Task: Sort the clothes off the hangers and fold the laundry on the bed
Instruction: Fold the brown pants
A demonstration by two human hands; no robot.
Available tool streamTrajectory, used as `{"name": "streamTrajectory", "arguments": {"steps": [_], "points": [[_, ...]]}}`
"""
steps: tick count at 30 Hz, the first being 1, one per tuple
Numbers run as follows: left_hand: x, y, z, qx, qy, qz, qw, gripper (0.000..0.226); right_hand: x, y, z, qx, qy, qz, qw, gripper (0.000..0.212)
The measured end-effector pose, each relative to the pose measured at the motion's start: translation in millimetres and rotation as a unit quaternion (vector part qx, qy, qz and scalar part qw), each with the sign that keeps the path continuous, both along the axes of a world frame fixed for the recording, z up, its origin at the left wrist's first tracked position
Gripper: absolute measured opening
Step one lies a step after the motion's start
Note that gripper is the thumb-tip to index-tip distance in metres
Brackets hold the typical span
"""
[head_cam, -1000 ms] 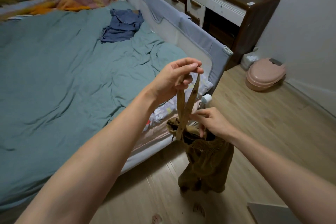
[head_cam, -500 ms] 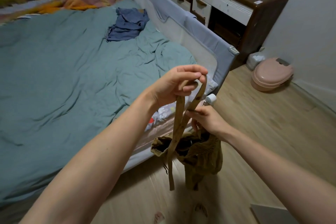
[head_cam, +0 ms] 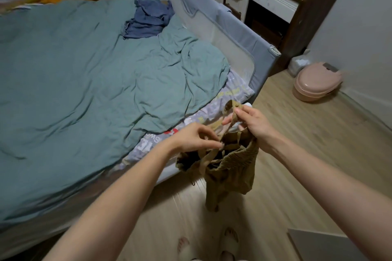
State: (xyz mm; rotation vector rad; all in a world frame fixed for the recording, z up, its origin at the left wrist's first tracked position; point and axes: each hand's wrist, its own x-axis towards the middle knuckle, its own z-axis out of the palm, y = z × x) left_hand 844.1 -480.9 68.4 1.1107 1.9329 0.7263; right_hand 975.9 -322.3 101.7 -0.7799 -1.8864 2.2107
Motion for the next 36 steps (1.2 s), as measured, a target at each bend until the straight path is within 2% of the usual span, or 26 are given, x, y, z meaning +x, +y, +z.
{"name": "streamTrajectory", "arguments": {"steps": [4, 6, 9, 11, 12, 14, 16, 19, 20, 21, 23, 24, 26, 27, 28, 29, 30, 32, 33, 34, 35, 36], "points": [[17, 6, -10, -0.006, 0.054, 0.006, 0.999, 0.022, 1, -7, 4, -0.025, 0.014, 0.002, 1.0, 0.017], [18, 5, -9, 0.007, 0.033, 0.01, 0.999, 0.008, 2, -7, 1, -0.024, 0.009, 0.001, 1.0, 0.018], [9, 5, 5, 0.027, -0.011, -0.019, 0.999, 0.012, 5, -1, -9, 0.031, -0.01, -0.001, 0.999, 0.021], [-3, 6, 17, 0.076, -0.041, 0.033, 0.996, 0.016, 8, 3, -15, 0.105, -0.038, 0.005, 0.994, 0.023], [-9, 9, 22, 0.114, -0.052, 0.101, 0.987, 0.021, 11, 4, -17, 0.128, -0.05, 0.013, 0.99, 0.023], [-22, 22, 26, 0.191, -0.056, 0.27, 0.942, 0.026, 16, 0, -17, 0.143, -0.065, 0.033, 0.987, 0.023], [-28, 39, 25, 0.236, -0.088, 0.38, 0.89, 0.028, 20, -5, -17, 0.155, -0.076, 0.057, 0.983, 0.03], [-28, 62, 13, 0.239, -0.193, 0.416, 0.856, 0.026, 23, -8, -19, 0.159, -0.072, 0.069, 0.982, 0.041], [-25, 67, 10, 0.245, -0.242, 0.432, 0.833, 0.026, 24, -7, -19, 0.154, -0.071, 0.069, 0.983, 0.042], [-23, 71, 9, 0.264, -0.31, 0.459, 0.789, 0.026, 25, -6, -18, 0.147, -0.071, 0.072, 0.984, 0.04], [-19, 76, 15, 0.327, -0.457, 0.499, 0.66, 0.026, 29, -4, -15, 0.135, -0.071, 0.084, 0.985, 0.032], [-19, 81, 20, 0.353, -0.503, 0.503, 0.608, 0.028, 30, -3, -15, 0.131, -0.07, 0.09, 0.985, 0.03], [-28, 95, 35, 0.388, -0.546, 0.486, 0.562, 0.031, 33, -1, -18, 0.123, -0.07, 0.089, 0.986, 0.029], [-31, 102, 45, 0.402, -0.551, 0.471, 0.56, 0.033, 35, -1, -20, 0.122, -0.07, 0.083, 0.987, 0.03], [-34, 108, 52, 0.41, -0.554, 0.452, 0.566, 0.034, 35, 0, -22, 0.122, -0.07, 0.074, 0.987, 0.031], [-34, 110, 54, 0.402, -0.541, 0.44, 0.593, 0.036, 36, 1, -24, 0.124, -0.07, 0.063, 0.988, 0.033], [-33, 110, 48, 0.369, -0.507, 0.433, 0.648, 0.038, 38, 2, -26, 0.124, -0.07, 0.052, 0.988, 0.034], [-20, 96, 26, 0.206, -0.366, 0.388, 0.821, 0.032, 40, 5, -30, 0.119, -0.071, 0.028, 0.99, 0.034], [-10, 86, 16, 0.086, -0.284, 0.32, 0.9, 0.029, 40, 6, -30, 0.118, -0.073, 0.014, 0.99, 0.034], [-1, 75, 5, -0.033, -0.216, 0.24, 0.946, 0.035, 40, 7, -31, 0.122, -0.076, 0.002, 0.99, 0.035], [6, 65, -4, -0.112, -0.151, 0.172, 0.967, 0.047, 41, 8, -31, 0.128, -0.077, -0.007, 0.989, 0.037], [9, 57, -12, -0.145, -0.091, 0.126, 0.977, 0.053, 40, 9, -31, 0.131, -0.076, -0.016, 0.988, 0.038]]}}
